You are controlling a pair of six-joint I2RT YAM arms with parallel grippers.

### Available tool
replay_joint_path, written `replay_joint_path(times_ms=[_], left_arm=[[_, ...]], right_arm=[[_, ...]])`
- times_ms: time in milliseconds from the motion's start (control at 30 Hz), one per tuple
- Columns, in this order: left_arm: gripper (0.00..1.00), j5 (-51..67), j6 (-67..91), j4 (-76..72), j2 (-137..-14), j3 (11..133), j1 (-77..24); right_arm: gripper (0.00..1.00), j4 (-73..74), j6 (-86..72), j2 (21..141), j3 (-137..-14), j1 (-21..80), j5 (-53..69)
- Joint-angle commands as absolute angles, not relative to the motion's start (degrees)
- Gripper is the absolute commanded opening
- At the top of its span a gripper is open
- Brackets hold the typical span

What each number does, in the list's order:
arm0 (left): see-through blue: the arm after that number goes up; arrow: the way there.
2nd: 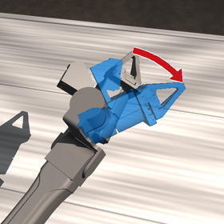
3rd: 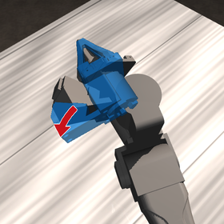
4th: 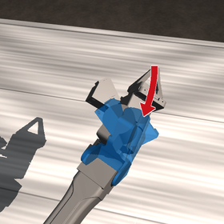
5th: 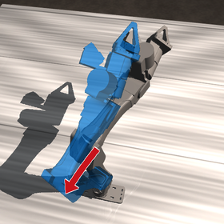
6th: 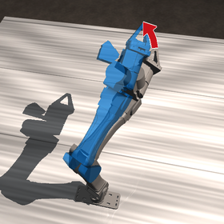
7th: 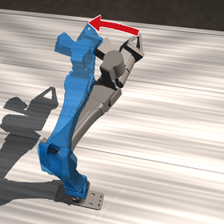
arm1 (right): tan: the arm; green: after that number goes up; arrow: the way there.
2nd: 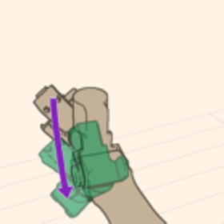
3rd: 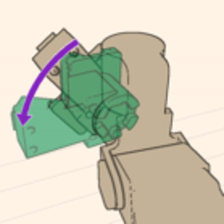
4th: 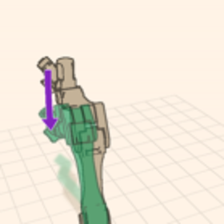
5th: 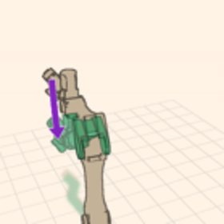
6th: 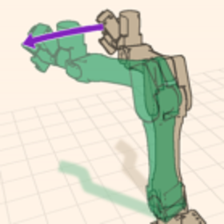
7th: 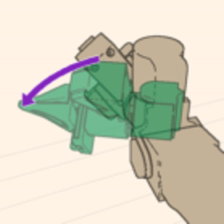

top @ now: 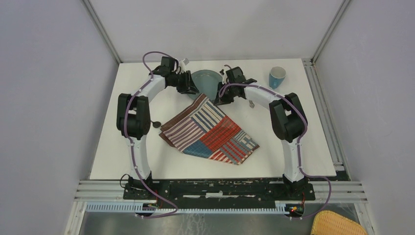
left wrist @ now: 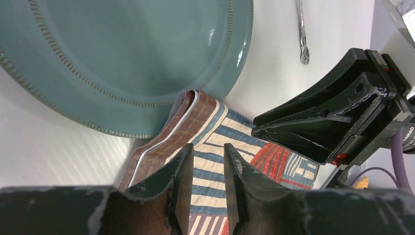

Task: Set the dinner table for one person
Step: Flatten out the napkin at the center of the board.

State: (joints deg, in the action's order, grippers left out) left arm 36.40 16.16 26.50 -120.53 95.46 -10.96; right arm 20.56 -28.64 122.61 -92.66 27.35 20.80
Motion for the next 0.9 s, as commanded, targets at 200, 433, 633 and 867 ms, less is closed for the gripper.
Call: replay_joint_path(times_ms=[200,433,633,867], left_arm=[[0.39,35.9,9.8,25.0,-120.6,94.7,-11.1],[0.4,32.8,8.5,26.8,-122.1,97.5,-11.6],[0.4,32.4,8.9,26.9,-121.6,96.3,-11.6],[0.4,32.0,8.9,26.8,-120.5,95.7,-11.6]], right_arm=[[0.29,17.0,-28.3,117.7,-88.9,27.8,21.1],[0.39,16.8,-25.9,117.1,-89.2,27.7,19.9],[0.43,16.7,-23.3,120.0,-92.3,27.8,19.9],[0.46,13.6,-22.4,123.2,-93.1,27.1,20.9]])
